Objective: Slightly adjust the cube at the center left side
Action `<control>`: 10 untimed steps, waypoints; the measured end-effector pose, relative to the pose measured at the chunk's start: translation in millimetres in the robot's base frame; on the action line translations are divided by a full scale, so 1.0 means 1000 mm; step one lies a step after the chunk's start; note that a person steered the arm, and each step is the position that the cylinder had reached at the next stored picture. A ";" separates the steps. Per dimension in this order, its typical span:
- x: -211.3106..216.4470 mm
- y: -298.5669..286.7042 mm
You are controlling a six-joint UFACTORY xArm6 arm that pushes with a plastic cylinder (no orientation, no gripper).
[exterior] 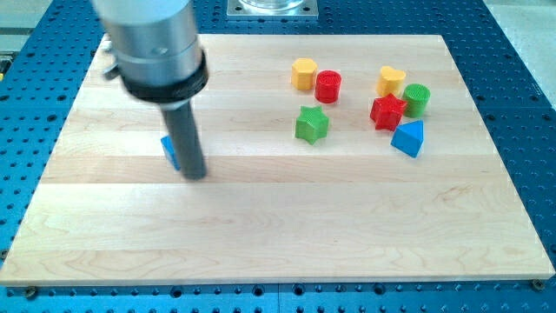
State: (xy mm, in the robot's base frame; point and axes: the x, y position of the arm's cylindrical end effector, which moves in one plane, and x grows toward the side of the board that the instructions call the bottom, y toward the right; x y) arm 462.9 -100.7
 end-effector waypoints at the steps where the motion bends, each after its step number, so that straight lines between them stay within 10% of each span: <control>1: -0.040 -0.004; 5: 0.096 -0.083; 8: -0.030 -0.020; 10: -0.037 -0.033</control>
State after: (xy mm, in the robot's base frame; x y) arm 426.0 -133.5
